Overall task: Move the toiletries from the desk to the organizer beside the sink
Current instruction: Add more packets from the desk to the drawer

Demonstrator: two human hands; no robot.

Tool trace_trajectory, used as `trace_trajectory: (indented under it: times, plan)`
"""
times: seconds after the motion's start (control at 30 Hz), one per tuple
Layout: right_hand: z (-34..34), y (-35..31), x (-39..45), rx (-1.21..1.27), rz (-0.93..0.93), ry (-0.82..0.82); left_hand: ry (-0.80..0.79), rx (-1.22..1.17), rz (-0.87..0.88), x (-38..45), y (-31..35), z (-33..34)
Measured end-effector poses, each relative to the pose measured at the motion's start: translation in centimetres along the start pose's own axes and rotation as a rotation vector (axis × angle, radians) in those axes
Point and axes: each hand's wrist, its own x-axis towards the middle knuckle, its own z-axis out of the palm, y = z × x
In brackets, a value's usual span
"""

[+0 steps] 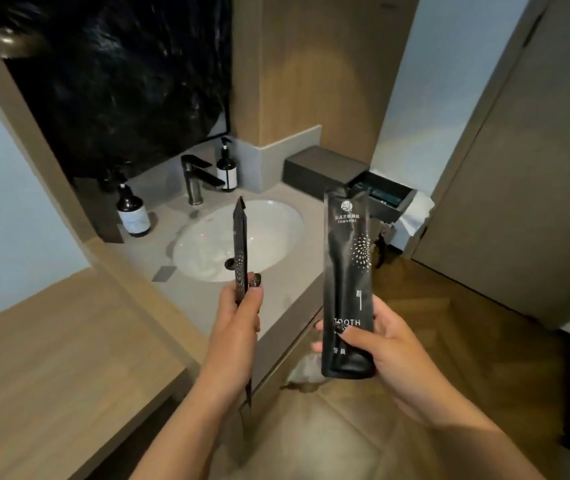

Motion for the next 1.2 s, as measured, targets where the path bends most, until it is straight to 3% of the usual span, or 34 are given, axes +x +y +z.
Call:
trace_trajectory:
  times: [0.2, 0.4, 0.83, 1.03, 1.2]
  plan:
    - [-3.5, 1.4, 1.3, 0.035, 0.062, 0.099, -0.134, -0.093, -0.083, 2.4, -0.7, 4.4]
    - [-5.7, 0.8, 4.9, 0.054, 0.095, 0.118, -0.114, -0.074, -0.172, 7.6, -1.8, 7.0]
    - [-9.9, -3.3, 18.9, 0.054, 0.036, 0.242, -0.216, -0.209, -0.165, 23.5, 1.1, 12.5]
    - [-13.2, -3.9, 21.6, 0.094, 0.057, 0.268, -0.203, -0.189, -0.178, 27.3, 1.0, 15.6]
    - [-17.1, -4.8, 24.3, 0.07, 0.078, 0.265, -0.097, -0.195, -0.172, 30.5, -0.1, 18.9]
